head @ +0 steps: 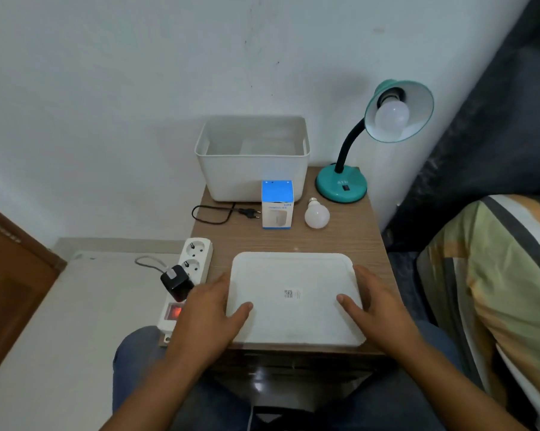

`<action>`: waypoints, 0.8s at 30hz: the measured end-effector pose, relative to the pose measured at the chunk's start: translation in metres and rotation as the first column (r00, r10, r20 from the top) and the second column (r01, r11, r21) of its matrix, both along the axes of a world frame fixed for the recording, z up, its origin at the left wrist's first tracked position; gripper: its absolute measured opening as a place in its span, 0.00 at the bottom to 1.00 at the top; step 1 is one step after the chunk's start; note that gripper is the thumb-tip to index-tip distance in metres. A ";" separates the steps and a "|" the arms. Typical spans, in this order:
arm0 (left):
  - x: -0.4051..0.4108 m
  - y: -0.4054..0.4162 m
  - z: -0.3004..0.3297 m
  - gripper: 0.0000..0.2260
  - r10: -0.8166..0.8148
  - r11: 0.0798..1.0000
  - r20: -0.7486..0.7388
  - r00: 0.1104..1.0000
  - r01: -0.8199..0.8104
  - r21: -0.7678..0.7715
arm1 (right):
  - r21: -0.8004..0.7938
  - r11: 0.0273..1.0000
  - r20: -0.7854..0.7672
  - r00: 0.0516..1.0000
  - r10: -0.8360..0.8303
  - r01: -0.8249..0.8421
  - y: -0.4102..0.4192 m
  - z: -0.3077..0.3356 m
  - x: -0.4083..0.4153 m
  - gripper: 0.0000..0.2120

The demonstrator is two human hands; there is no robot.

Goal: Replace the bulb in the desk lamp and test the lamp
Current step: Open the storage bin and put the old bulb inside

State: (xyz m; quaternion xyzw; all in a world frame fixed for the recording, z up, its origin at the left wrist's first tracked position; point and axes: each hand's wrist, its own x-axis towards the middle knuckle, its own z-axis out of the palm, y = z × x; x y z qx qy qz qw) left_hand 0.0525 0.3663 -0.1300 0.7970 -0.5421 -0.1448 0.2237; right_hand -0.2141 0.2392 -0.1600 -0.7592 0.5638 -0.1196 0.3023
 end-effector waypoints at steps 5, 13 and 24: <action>0.031 -0.058 0.041 0.31 0.101 0.983 -0.135 0.986 -0.120 -0.142 | -0.023 0.999 -0.003 1.000 -0.025 0.025 -0.048 0.025 0.035 0.32; 0.107 -0.157 0.073 0.34 0.121 0.953 -0.159 0.980 -0.160 -0.258 | -0.029 1.000 0.073 0.997 -0.004 0.006 -0.109 0.047 0.089 0.29; 0.150 -0.211 0.065 0.27 0.119 0.978 -0.183 0.976 -0.147 -0.148 | 0.115 0.992 0.012 0.999 -0.052 0.050 -0.145 0.017 0.097 0.29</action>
